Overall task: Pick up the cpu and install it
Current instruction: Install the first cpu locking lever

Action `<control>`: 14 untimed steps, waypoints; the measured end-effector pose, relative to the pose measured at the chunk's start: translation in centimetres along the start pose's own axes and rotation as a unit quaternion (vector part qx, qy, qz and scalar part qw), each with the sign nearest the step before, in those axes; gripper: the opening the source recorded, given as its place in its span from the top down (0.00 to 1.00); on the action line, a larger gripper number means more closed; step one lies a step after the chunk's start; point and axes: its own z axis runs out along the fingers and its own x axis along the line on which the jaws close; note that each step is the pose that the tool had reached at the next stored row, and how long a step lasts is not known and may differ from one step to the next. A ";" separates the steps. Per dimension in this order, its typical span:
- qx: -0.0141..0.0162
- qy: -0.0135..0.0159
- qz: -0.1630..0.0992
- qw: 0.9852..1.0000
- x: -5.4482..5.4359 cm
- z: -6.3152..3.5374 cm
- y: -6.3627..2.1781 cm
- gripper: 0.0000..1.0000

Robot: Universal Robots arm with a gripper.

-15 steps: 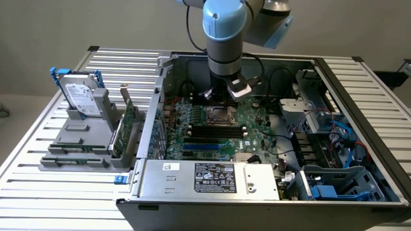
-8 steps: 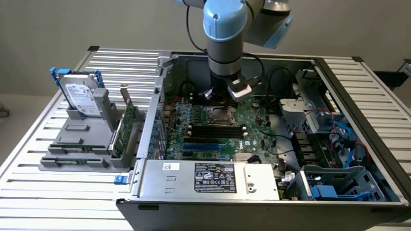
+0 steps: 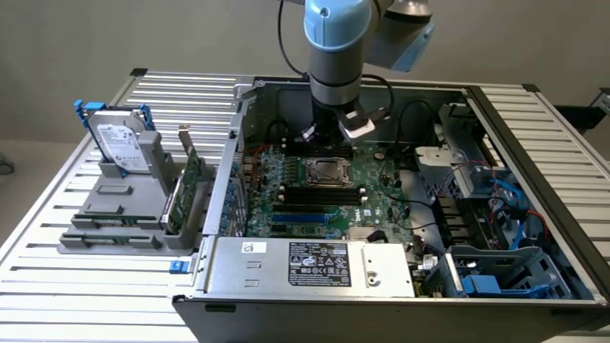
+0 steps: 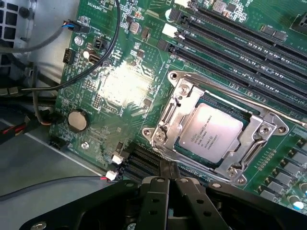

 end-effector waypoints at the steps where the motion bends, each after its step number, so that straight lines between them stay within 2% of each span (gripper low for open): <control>1: 0.000 -0.001 0.000 1.000 0.1 -0.28 -0.06 0.89; 6: 0.001 -0.003 0.001 1.000 0.4 -1.77 -0.32 0.89; 14: 0.000 -0.002 0.005 1.000 0.1 -3.54 0.18 0.89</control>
